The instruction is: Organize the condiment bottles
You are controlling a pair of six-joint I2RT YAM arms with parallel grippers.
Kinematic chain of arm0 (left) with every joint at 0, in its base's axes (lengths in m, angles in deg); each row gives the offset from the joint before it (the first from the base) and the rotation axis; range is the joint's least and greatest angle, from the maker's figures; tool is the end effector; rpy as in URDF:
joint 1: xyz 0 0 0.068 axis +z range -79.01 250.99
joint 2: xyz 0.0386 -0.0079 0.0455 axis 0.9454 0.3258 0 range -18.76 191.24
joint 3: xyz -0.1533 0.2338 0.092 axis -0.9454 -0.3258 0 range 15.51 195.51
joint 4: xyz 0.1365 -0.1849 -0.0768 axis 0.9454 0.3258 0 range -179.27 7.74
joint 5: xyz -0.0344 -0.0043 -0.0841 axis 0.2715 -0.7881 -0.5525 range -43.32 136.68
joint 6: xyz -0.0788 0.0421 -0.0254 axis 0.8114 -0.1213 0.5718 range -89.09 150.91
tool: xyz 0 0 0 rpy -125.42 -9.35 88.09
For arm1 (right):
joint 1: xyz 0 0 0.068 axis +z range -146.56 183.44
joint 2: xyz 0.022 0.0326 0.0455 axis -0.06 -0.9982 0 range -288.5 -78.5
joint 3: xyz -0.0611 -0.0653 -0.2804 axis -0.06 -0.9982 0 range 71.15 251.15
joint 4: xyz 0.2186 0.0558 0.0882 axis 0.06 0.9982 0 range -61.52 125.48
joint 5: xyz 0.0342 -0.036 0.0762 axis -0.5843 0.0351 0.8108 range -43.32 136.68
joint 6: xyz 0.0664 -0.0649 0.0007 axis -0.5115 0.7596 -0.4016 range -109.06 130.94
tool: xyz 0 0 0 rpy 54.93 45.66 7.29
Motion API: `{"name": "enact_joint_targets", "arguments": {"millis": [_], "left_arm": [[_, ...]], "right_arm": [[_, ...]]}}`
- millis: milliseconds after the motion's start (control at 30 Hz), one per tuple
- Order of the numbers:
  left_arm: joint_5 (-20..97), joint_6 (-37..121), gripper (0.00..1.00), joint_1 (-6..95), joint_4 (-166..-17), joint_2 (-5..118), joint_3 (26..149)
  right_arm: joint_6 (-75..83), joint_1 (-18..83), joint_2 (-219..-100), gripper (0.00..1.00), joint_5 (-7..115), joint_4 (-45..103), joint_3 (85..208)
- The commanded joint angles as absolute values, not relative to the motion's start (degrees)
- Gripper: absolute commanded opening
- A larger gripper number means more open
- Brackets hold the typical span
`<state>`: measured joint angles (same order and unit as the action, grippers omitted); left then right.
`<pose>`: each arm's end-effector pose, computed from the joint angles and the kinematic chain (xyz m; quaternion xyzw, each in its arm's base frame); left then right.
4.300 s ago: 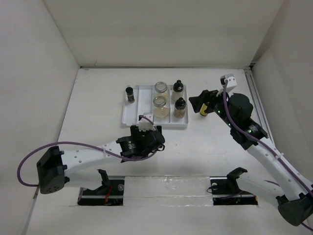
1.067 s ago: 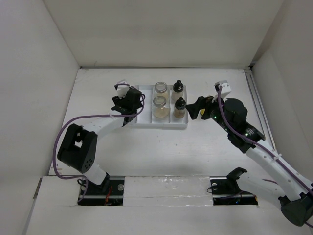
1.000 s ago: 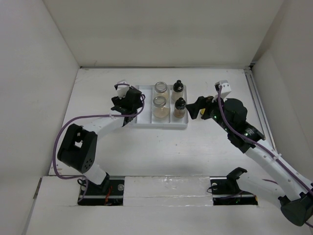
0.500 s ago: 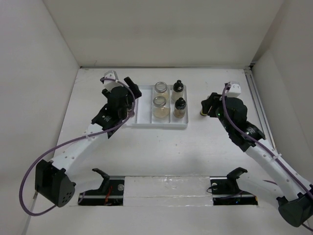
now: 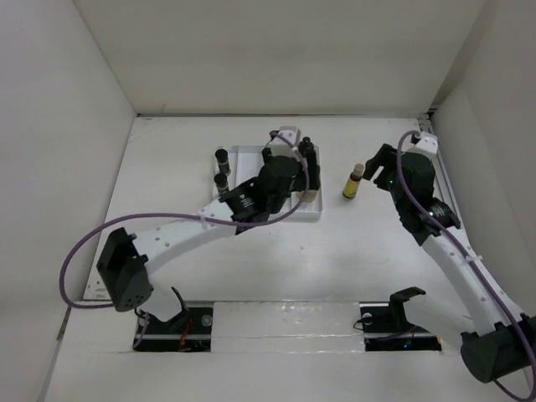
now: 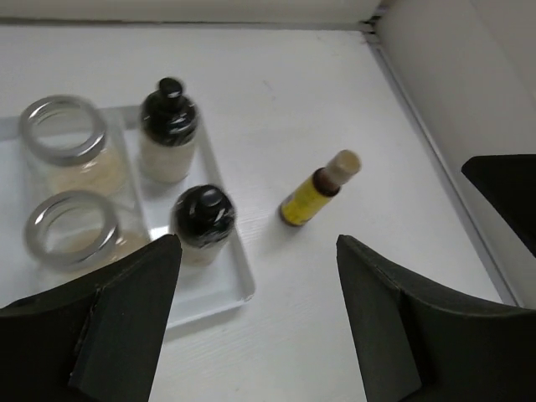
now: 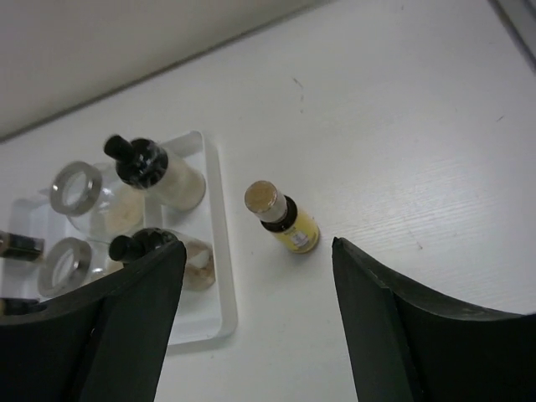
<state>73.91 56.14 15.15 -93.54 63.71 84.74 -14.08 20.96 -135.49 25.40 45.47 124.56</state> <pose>0.2346 -0.2774 0.3811 0.0475 0.7530 -0.2743 0.5962 0.2323 0.0415 0.3460 0.1578 0.7992 0.0615 0.5767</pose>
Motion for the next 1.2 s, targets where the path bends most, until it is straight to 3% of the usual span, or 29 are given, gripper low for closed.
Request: {"name": "enact_joint_targets", "arguments": {"millis": [0, 200, 500, 667, 1167], "left_arm": [[68.9, 52.2, 0.71, 13.6, -95.2, 70.1, 95.4], [65.3, 49.6, 0.69, 13.1, -92.6, 88.4, 111.6], [65.1, 47.8, 0.69, 12.5, -86.0, 108.0, 135.6], [65.1, 47.8, 0.69, 12.5, -86.0, 110.6, 138.0], [65.7, 47.8, 0.5, 12.5, -85.4, 116.1, 140.1]], "right_arm": [[-15.4, 19.2, -125.6, 0.76, 24.9, 42.9, 127.4], [-14.1, 17.2, -123.8, 0.72, 28.9, 47.3, 138.6], [-11.7, 16.7, -124.3, 0.72, 36.6, 48.0, 141.7], [-10.4, 16.2, -123.8, 0.72, 37.7, 48.0, 140.0], [-9.9, 16.2, -122.1, 0.72, 38.2, 47.5, 138.8]]}}
